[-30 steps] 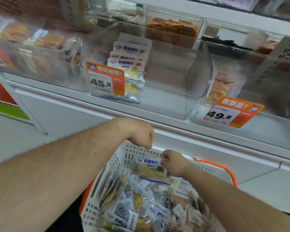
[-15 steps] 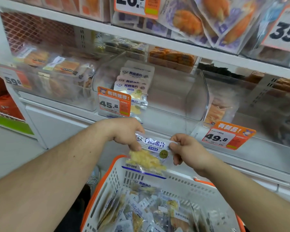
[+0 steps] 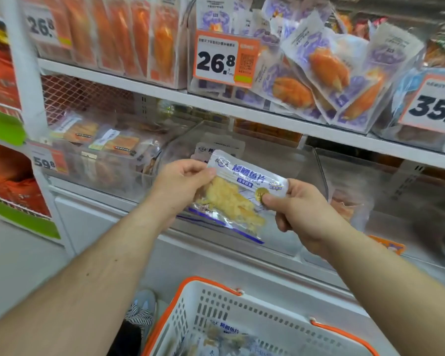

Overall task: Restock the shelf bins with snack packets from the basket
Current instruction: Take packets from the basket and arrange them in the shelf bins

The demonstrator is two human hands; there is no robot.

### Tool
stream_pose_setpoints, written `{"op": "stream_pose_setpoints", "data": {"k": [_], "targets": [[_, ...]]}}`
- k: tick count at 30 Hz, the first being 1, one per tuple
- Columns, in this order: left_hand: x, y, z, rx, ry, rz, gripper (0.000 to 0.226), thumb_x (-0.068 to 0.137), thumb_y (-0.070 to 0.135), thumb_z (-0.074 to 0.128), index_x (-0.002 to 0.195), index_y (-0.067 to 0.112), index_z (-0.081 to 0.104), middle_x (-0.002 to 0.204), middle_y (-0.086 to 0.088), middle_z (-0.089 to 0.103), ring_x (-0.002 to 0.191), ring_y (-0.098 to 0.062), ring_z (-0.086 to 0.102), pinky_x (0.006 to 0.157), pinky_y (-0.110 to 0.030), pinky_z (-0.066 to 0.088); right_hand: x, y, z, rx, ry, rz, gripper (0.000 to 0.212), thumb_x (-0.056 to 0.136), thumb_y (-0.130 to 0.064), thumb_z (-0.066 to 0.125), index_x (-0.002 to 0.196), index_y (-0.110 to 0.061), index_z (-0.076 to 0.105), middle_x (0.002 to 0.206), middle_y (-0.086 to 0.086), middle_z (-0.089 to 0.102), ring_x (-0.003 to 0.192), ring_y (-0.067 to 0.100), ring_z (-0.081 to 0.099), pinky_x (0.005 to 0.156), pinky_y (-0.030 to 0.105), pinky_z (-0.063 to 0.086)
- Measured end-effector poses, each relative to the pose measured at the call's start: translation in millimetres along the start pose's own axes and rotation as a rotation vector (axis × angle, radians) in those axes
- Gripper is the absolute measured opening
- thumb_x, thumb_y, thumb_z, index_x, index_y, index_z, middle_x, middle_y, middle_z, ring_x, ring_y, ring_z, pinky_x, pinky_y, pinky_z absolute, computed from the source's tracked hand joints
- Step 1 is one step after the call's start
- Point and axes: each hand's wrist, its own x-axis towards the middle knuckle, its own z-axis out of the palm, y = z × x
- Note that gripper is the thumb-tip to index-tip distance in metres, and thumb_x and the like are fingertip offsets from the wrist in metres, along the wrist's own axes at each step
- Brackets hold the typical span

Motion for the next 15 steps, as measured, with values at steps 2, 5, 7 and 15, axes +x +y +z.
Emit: {"op": "stream_pose_setpoints", "data": {"k": [2,5,7,15], "targets": [[6,-1,-4,0.043,0.191,0.028,0.018,0.09,0.008,0.064,0.076,0.018,0.068,0.068,0.006,0.067,0.054,-0.008,0.06,0.041,-0.011,0.036,15,-9,2,0.054,0.033,0.034,0.006,0.093,-0.001,0.062,0.096,-0.005,0.063,0.071,0.009,0.062,0.04,0.012,0.035,0.04,0.021,0.028],[14,-3,-13,0.044,0.363,0.044,0.015,0.088,0.01,0.063,0.08,0.022,0.067,0.075,0.005,0.067,0.057,-0.008,0.065,0.056,-0.022,0.046,41,-15,4,0.171,0.072,0.164,0.011,0.093,-0.001,0.062,0.094,-0.011,0.058,0.073,0.007,0.058,0.04,0.009,0.035,0.042,0.021,0.027],[17,-3,-16,0.035,0.422,0.048,0.015,0.087,0.009,0.061,0.081,0.023,0.065,0.076,0.004,0.065,0.062,-0.012,0.064,0.063,-0.029,0.05,59,-13,8,0.214,0.088,0.266,0.012,0.094,-0.004,0.061,0.089,-0.013,0.055,0.07,0.004,0.052,0.042,0.008,0.032,0.044,0.022,0.027],[18,1,-16,0.05,0.463,0.075,0.019,0.086,0.006,0.058,0.081,0.024,0.063,0.077,0.002,0.064,0.068,-0.015,0.059,0.063,-0.026,0.049,119,3,46,0.009,0.061,0.415,0.011,0.097,-0.007,0.058,0.087,-0.01,0.062,0.062,0.001,0.05,0.046,0.01,0.034,0.046,0.023,0.03]]}}
